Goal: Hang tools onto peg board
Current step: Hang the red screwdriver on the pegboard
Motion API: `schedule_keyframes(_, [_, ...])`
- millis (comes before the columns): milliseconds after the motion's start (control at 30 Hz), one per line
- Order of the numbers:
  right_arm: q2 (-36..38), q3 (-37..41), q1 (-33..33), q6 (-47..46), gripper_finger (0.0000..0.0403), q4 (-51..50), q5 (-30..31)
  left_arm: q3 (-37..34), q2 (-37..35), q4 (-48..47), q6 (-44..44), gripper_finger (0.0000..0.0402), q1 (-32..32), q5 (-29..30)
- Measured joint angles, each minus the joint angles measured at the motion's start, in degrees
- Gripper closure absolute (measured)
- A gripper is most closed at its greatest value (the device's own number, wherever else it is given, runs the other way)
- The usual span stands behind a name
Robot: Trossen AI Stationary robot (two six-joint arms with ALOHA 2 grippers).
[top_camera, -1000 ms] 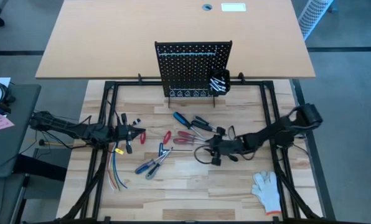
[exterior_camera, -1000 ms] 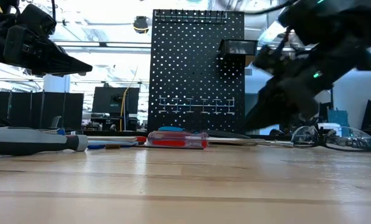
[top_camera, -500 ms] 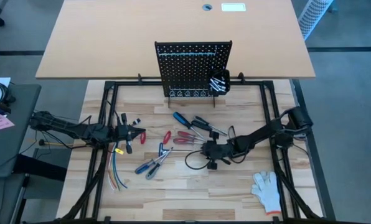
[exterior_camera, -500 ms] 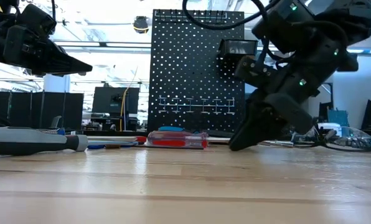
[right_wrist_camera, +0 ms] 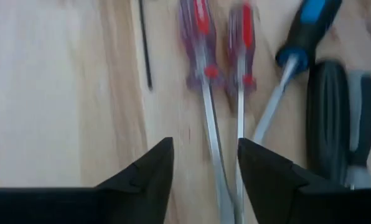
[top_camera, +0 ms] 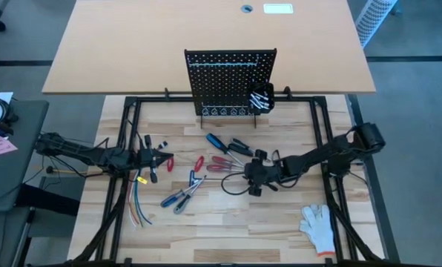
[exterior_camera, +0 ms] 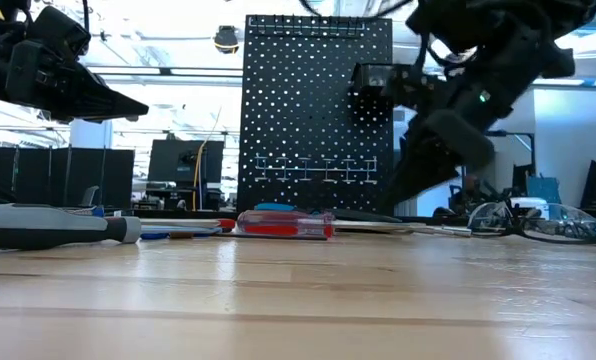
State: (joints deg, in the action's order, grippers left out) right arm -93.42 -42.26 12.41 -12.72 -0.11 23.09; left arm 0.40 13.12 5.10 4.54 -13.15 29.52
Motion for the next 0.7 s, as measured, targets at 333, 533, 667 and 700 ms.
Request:
schedule_keyframes(333, [-6.2, -0.2, -0.6, -0.9, 0.0202, 1.0, 0.1, 0.0, 0.0, 0.0, 0.0, 0.0401, 0.0, 0.0])
schedule_keyframes(533, [-7.8, -0.3, 0.1, -1.0, 0.0252, 1.2, 0.0, 0.0, 0.0, 0.0, 0.0, 0.0401, 0.0, 0.0])
schedule_keyframes(667, [-6.9, -0.2, 0.5, -0.9, 0.0296, 0.7, -0.3, 0.0, 0.0, 0.0, 0.0, 0.0402, 0.0, 0.0])
schedule_keyframes(700, [-6.4, -0.2, 0.5, -0.9, 0.0307, 0.4, -0.6, 0.0, 0.0, 0.0, 0.0, 0.0402, 0.0, 0.0])
